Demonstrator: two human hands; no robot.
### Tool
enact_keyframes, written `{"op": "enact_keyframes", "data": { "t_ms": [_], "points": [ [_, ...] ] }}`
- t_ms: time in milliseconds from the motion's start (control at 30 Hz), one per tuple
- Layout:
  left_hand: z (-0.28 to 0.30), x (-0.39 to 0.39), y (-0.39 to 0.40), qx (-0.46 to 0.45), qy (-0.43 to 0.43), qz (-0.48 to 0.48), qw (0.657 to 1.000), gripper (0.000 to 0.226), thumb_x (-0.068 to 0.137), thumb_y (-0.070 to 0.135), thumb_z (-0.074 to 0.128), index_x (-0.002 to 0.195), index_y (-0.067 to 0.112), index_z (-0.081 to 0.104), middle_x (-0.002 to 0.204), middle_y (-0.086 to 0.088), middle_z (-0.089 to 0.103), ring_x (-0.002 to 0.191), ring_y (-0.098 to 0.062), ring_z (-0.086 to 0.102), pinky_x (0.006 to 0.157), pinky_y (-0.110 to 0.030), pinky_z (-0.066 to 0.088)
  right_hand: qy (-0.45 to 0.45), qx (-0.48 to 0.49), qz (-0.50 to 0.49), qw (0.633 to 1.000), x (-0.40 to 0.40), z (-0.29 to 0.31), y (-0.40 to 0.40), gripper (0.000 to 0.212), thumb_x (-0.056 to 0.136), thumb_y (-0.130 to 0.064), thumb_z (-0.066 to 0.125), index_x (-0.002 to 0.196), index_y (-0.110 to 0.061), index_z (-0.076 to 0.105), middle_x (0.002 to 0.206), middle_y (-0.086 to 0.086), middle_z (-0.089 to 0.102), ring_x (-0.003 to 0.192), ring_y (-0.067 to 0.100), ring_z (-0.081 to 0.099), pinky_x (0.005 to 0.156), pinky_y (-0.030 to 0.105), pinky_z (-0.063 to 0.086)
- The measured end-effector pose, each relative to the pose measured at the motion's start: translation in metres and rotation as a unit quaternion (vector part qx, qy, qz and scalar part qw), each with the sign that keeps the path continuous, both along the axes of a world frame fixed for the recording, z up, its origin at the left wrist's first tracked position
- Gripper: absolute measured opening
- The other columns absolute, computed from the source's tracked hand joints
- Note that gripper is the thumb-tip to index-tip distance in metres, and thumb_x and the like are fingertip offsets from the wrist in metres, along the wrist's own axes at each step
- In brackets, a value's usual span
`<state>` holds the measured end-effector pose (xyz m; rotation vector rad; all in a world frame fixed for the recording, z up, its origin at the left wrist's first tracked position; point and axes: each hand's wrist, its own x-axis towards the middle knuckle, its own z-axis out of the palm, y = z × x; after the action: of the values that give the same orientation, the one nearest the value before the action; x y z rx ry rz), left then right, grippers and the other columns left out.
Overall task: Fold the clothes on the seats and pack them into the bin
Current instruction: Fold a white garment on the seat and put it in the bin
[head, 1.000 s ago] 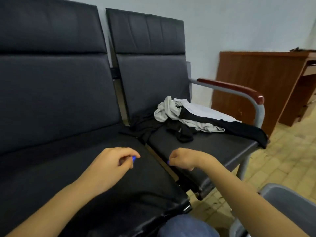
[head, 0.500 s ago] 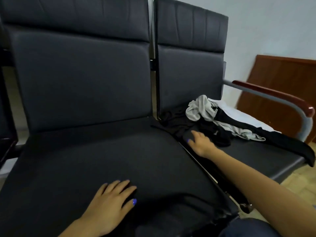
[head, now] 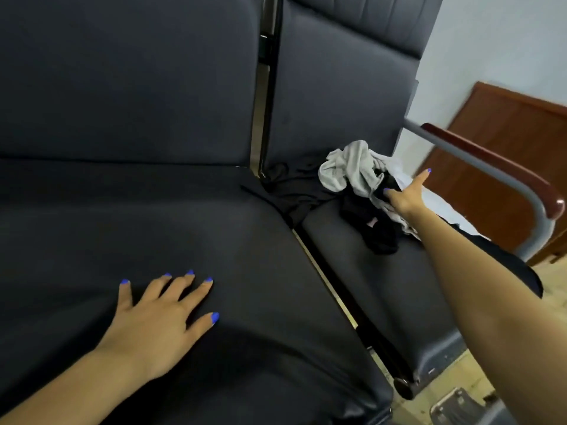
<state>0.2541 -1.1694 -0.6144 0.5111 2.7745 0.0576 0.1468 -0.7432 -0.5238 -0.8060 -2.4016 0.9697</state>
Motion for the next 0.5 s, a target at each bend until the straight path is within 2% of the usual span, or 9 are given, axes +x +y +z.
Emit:
{"op": "enact_keyframes", "data": {
  "t_ms": [67, 100, 167, 233, 333, 433, 500],
  "points": [
    [0.003, 0.0, 0.002, -0.007, 0.005, 0.006, 1.0, 0.064, 0.092, 0.064, 0.011, 0.149, 0.043, -0.009, 0.158, 0.016, -0.003, 0.147, -0.013, -0.003, 0.117, -0.054, 0.004, 0.009, -0.08, -0.015, 0.997, -0.017, -0.007, 0.006, 0.088, 0.098, -0.02, 0.047, 0.145, -0.012, -0.028, 0.144, 0.022, 0.037, 0.116, 0.031, 0.05, 0.099, 0.037, 0.036],
    [0.004, 0.0, 0.003, -0.009, 0.006, 0.009, 1.0, 0.064, 0.092, 0.065, 0.011, 0.148, 0.043, -0.01, 0.158, 0.016, -0.002, 0.146, -0.013, -0.003, 0.117, -0.053, 0.004, 0.002, -0.086, -0.027, 0.996, -0.023, -0.009, 0.008, 0.083, 0.1, -0.024, 0.043, 0.147, -0.01, -0.024, 0.142, 0.022, 0.039, 0.119, 0.033, 0.049, 0.101, 0.036, 0.035],
    [0.004, -0.003, 0.005, -0.008, 0.007, 0.016, 1.0, 0.064, 0.091, 0.066, 0.011, 0.148, 0.044, -0.01, 0.158, 0.017, -0.002, 0.146, -0.012, -0.002, 0.117, -0.053, 0.005, -0.032, -0.045, -0.031, 0.998, -0.032, -0.015, 0.018, 0.068, 0.102, -0.027, 0.039, 0.152, -0.006, -0.002, 0.149, 0.021, 0.031, 0.133, 0.035, 0.037, 0.108, 0.034, 0.028],
    [0.004, -0.003, 0.005, -0.011, 0.005, 0.019, 1.0, 0.064, 0.091, 0.066, 0.012, 0.147, 0.045, -0.011, 0.157, 0.018, -0.003, 0.146, -0.012, -0.003, 0.117, -0.052, 0.005, -0.107, 0.019, -0.02, 0.994, -0.033, -0.02, 0.029, 0.054, 0.101, -0.028, 0.04, 0.147, -0.003, 0.027, 0.148, 0.025, 0.031, 0.133, 0.04, 0.036, 0.11, 0.041, 0.03],
    [0.004, -0.002, 0.005, -0.008, 0.003, 0.024, 1.0, 0.064, 0.091, 0.067, 0.013, 0.147, 0.046, -0.01, 0.157, 0.019, -0.003, 0.146, -0.011, -0.003, 0.117, -0.051, 0.005, -0.155, 0.074, 0.004, 0.985, -0.03, -0.023, 0.036, 0.043, 0.096, -0.025, 0.048, 0.136, -0.009, 0.043, 0.139, 0.026, 0.04, 0.122, 0.043, 0.044, 0.103, 0.046, 0.038],
    [0.003, -0.003, 0.005, -0.005, 0.005, 0.021, 1.0, 0.064, 0.091, 0.066, 0.014, 0.148, 0.045, -0.008, 0.157, 0.018, -0.002, 0.146, -0.011, -0.002, 0.117, -0.052, 0.004, -0.152, 0.092, 0.03, 0.984, -0.021, -0.023, 0.032, 0.036, 0.092, -0.018, 0.058, 0.122, 0.0, 0.049, 0.131, 0.025, 0.048, 0.118, 0.038, 0.047, 0.097, 0.04, 0.038],
    [0.002, -0.003, 0.004, -0.006, 0.004, 0.018, 1.0, 0.064, 0.092, 0.066, 0.014, 0.148, 0.045, -0.008, 0.157, 0.018, -0.001, 0.146, -0.011, -0.002, 0.117, -0.053, 0.004, -0.151, 0.082, 0.042, 0.984, -0.008, -0.022, 0.025, 0.031, 0.091, -0.022, 0.061, 0.111, 0.0, 0.05, 0.127, 0.024, 0.051, 0.106, 0.033, 0.05, 0.083, 0.036, 0.04]
  ]
}}
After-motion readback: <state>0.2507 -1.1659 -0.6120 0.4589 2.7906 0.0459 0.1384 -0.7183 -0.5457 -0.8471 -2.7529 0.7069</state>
